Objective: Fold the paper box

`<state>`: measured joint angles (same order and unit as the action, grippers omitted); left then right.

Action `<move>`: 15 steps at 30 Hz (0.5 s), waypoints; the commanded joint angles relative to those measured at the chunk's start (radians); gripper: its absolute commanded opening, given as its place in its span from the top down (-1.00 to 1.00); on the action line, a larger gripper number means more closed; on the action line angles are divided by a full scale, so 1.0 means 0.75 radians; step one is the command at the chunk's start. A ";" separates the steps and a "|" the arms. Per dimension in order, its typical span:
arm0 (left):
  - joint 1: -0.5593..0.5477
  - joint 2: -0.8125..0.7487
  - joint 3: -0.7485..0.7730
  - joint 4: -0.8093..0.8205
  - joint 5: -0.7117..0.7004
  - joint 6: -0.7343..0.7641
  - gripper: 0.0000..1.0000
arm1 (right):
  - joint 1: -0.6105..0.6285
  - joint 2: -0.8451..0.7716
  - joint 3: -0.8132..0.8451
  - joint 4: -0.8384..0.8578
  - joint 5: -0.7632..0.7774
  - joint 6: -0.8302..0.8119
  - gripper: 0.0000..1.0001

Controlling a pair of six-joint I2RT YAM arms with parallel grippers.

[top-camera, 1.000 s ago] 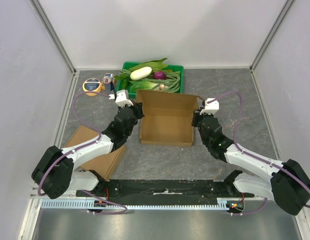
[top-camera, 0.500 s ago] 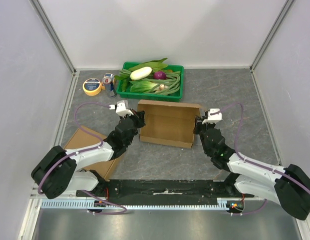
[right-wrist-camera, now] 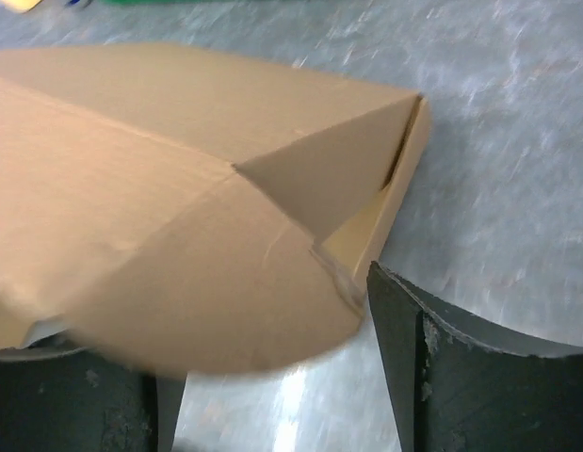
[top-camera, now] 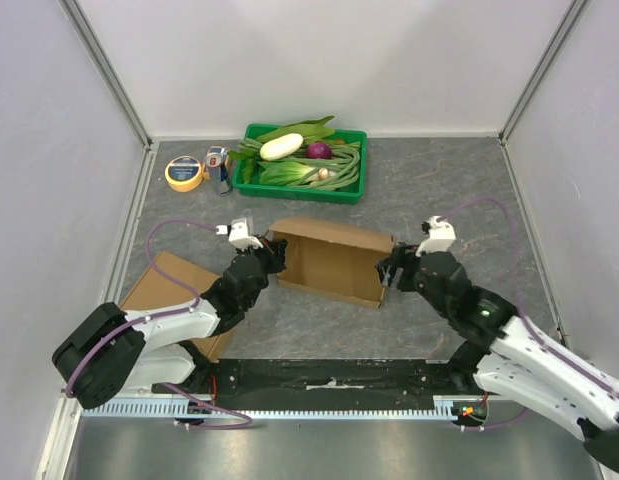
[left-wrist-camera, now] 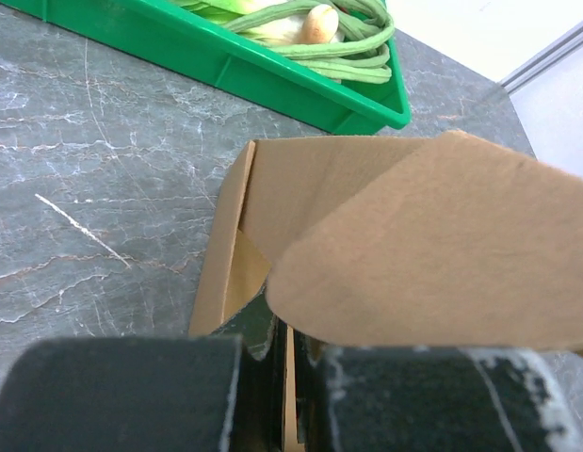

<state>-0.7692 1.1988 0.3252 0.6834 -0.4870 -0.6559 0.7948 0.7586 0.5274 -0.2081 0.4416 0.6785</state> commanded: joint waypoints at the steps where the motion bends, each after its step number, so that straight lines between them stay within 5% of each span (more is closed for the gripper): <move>1: -0.026 -0.007 -0.018 -0.085 -0.003 0.001 0.96 | 0.006 -0.289 0.262 -0.831 -0.416 0.294 -0.58; 4: -0.032 0.023 0.000 -0.079 -0.009 0.001 0.96 | 0.006 -0.488 0.478 -0.872 -0.543 0.280 -0.61; 7: -0.042 0.056 0.033 -0.095 -0.003 0.016 0.96 | 0.006 -0.331 0.768 -0.956 -0.560 0.180 -0.65; 13: -0.056 0.060 0.061 -0.169 -0.020 0.026 0.95 | 0.004 0.270 0.961 -0.410 -0.773 0.242 -0.64; 15: -0.058 0.050 0.068 -0.205 -0.022 0.024 0.74 | 0.002 0.456 0.923 -0.129 -0.899 0.314 -0.61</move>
<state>-0.8036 1.2335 0.3466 0.6292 -0.4885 -0.6556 0.7956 0.8562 1.2675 -0.5945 -0.0330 0.8303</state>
